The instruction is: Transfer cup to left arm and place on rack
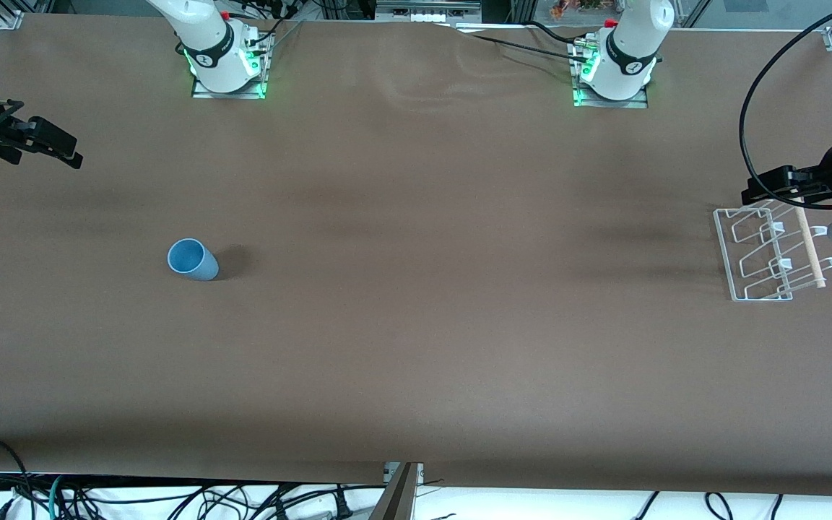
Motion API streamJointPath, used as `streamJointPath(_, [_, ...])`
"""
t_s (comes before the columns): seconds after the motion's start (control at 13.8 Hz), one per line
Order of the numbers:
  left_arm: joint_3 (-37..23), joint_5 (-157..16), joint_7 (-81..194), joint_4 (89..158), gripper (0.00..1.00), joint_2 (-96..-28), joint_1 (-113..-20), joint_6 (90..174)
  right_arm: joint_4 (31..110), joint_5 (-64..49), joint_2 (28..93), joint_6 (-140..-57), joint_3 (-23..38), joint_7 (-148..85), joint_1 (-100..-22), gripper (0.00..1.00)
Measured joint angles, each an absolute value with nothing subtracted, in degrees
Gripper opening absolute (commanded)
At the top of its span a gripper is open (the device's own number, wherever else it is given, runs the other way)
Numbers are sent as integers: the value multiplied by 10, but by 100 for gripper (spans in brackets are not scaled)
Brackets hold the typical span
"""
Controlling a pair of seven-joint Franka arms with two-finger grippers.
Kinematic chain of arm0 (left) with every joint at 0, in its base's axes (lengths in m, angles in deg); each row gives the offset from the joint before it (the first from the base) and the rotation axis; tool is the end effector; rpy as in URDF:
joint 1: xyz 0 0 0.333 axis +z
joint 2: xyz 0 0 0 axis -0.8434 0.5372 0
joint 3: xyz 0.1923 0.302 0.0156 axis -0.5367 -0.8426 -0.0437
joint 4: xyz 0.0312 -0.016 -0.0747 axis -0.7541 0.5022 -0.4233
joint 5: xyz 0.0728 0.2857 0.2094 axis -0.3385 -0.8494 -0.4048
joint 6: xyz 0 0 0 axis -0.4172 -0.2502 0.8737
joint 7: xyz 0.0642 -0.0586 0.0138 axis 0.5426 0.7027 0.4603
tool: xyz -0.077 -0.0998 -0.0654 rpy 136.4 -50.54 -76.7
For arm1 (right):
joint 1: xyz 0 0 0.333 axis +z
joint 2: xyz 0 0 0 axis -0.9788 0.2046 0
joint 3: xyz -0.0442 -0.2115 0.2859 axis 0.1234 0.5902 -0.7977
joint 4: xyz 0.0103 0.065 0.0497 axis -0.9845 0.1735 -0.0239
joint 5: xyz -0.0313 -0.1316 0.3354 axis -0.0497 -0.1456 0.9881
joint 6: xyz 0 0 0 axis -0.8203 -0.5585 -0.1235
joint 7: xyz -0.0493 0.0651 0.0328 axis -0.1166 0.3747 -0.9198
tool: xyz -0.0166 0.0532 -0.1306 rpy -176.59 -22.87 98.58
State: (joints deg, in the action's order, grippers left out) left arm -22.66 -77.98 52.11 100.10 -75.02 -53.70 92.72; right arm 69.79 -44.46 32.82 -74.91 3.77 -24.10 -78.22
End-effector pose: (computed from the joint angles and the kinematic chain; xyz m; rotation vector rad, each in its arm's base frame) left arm 0.5678 0.0126 0.5990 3.0905 0.0842 -0.2939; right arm 0.4948 -0.0137 0.6100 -3.1374 0.1036 0.0599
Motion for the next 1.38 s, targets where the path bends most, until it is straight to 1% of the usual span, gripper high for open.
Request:
streamJointPath(0.87, [-227, -780, 521, 1001, 100, -750, -537, 927, 698, -445, 332, -746, 37, -241, -782, 100])
streamJointPath(1.02, [-227, -780, 521, 1001, 100, -750, -537, 927, 698, -445, 345, -744, 33, -241, -778, 100])
streamJointPath(1.38, [-227, -780, 521, 1000, 100, -750, -537, 927, 698, -446, 416, -748, 30, -242, -751, 100])
